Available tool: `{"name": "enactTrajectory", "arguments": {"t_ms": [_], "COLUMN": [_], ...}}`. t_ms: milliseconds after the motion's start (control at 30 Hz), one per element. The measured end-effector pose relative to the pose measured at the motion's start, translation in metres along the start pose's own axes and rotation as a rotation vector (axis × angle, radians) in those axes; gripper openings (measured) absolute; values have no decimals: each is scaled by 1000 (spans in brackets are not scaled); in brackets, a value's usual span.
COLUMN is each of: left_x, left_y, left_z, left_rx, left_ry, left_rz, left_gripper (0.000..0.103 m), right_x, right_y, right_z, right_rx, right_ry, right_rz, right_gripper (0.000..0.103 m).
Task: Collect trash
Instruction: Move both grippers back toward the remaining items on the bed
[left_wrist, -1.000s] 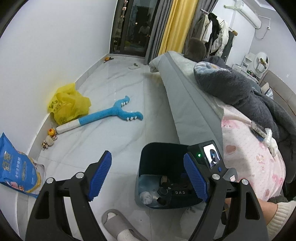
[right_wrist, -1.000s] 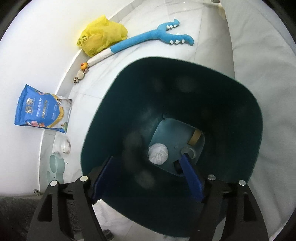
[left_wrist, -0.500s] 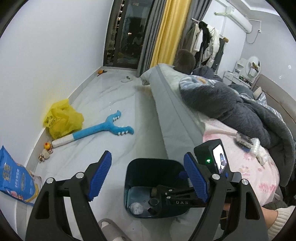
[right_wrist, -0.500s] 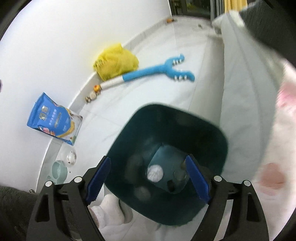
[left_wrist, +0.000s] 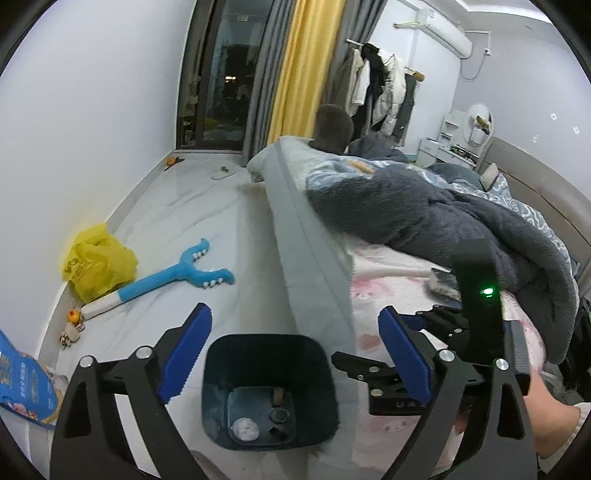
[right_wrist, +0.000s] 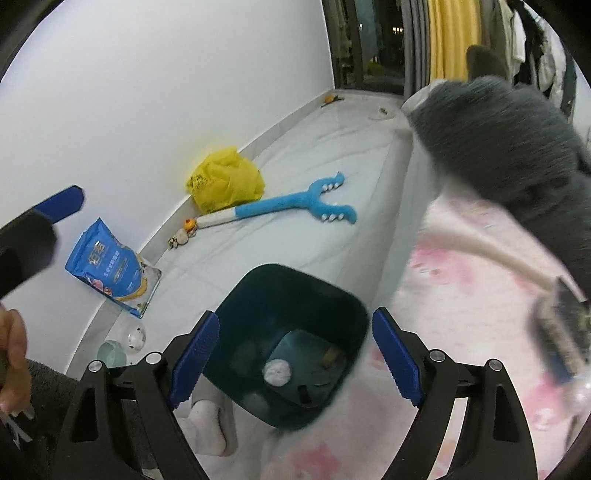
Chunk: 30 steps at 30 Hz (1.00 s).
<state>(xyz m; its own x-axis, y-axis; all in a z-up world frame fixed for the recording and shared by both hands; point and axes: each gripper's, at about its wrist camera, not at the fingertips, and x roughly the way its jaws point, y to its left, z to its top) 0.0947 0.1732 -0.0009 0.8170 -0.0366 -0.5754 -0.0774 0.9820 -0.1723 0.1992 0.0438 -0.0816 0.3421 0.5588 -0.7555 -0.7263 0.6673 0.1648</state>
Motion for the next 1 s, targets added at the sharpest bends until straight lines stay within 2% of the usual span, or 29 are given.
{"name": "enactTrajectory", "arguments": {"t_ms": [100, 333, 867, 1000], "left_x": [5, 18, 44, 48], "left_y": [-16, -53, -121, -143], "left_z": [3, 5, 15, 16], "left_rx": [11, 50, 71, 109], "left_ry": [-1, 0, 19, 22], "left_rz": [-19, -57, -170, -197], "left_gripper": [95, 96, 96, 96], "right_x": [-21, -61, -113, -121], "right_y": [-12, -45, -130, -151], "right_z": [-1, -10, -53, -64], "right_rx": [-3, -40, 8, 37], "right_ry": [-33, -88, -88, -85], "right_rz": [-16, -125, -293, -321], "right_gripper": [87, 90, 91, 91]}}
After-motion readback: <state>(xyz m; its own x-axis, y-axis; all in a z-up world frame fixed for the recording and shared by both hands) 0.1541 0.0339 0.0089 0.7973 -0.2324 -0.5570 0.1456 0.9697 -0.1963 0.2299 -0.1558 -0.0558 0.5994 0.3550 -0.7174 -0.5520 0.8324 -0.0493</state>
